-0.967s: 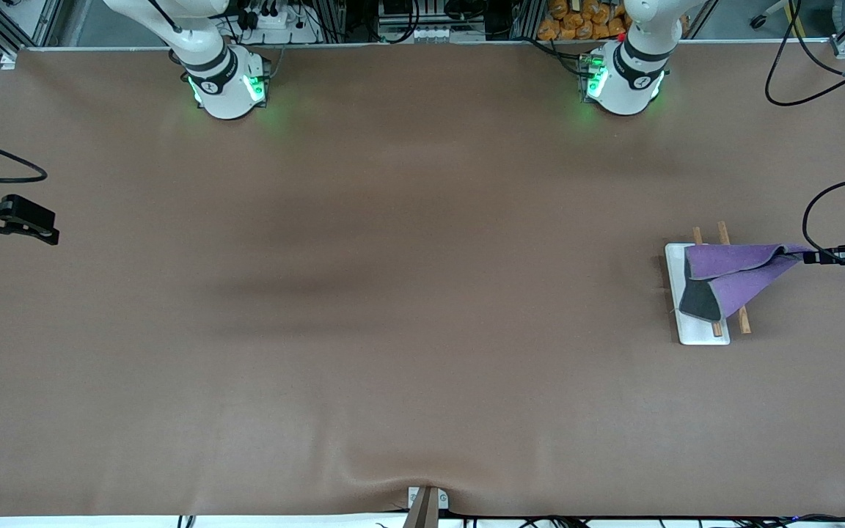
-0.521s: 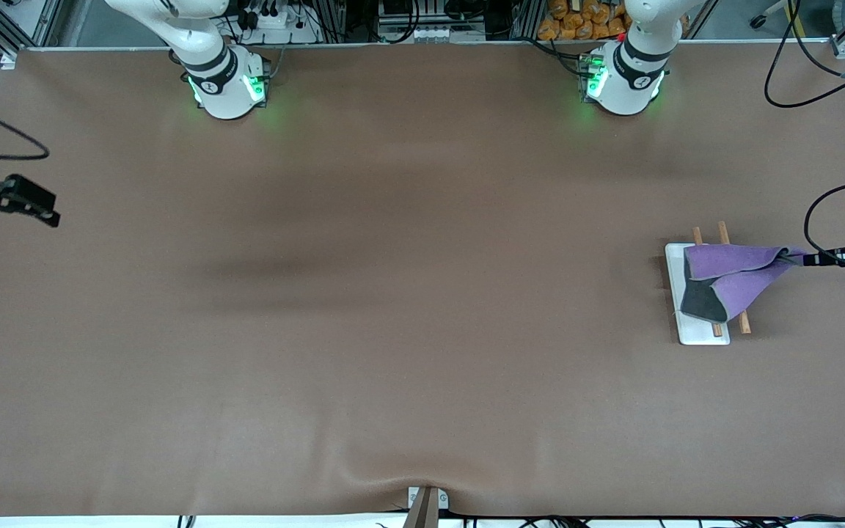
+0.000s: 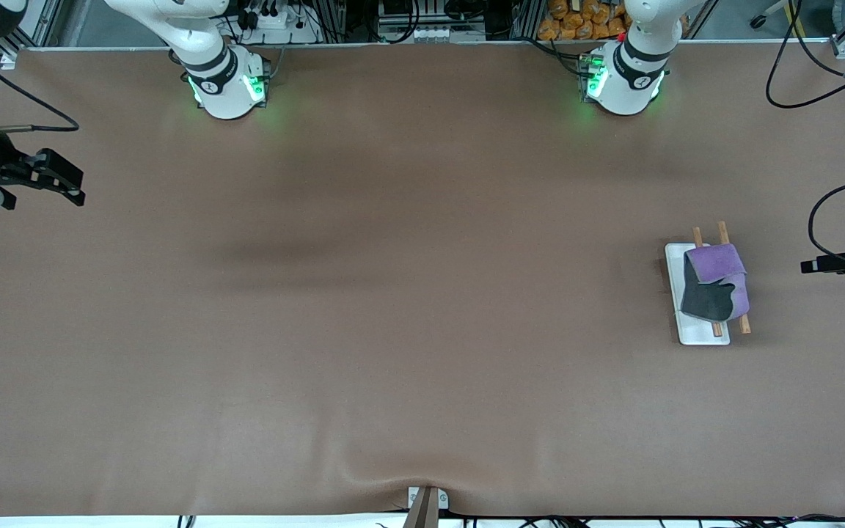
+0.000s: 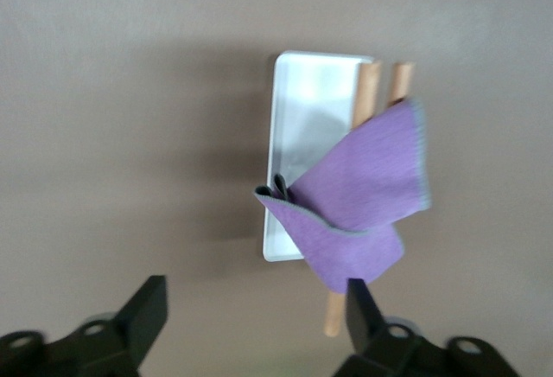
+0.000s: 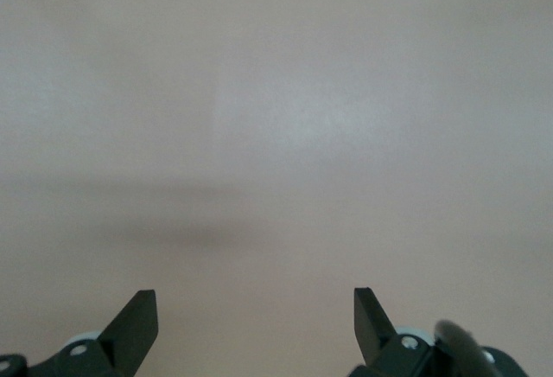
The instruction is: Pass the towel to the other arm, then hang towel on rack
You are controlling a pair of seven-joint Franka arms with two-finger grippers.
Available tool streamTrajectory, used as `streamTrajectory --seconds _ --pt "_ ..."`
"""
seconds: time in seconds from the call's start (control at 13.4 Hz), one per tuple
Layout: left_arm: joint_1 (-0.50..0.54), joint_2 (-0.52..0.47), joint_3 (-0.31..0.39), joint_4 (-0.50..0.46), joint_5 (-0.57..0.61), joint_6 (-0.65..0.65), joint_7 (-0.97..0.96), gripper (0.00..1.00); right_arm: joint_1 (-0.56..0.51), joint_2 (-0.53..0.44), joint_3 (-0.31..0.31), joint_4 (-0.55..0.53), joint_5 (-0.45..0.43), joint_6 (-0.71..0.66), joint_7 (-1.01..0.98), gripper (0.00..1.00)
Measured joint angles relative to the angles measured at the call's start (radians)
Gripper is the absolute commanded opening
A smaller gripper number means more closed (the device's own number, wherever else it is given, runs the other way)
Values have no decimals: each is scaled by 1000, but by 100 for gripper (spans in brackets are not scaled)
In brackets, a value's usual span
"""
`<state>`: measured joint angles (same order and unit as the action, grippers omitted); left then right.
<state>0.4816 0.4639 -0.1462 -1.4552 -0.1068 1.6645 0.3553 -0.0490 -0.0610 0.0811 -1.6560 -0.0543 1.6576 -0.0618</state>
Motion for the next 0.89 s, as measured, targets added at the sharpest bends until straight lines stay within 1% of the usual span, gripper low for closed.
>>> streamTrajectory --seconds 0.15,0.3,0.52,0.67,0.89 --pt "-19 -35 -35 15 0 -1 -58 100 26 7 0 42 -1 -1 1 100" --pt "-33 -82 -94 17 3 -4 -164 100 43 14 1 74 -2 -13 6 100" --pt "-42 -152 -201 18 71 -19 -341 100 42 24 -7 84 -4 -14 7 100" --pt "-44 -191 -269 18 116 -33 -428 100 41 44 -10 109 -4 -15 7 100" --pt "-46 -242 -301 18 125 -55 -452 100 41 73 -12 146 -4 -34 7 100"
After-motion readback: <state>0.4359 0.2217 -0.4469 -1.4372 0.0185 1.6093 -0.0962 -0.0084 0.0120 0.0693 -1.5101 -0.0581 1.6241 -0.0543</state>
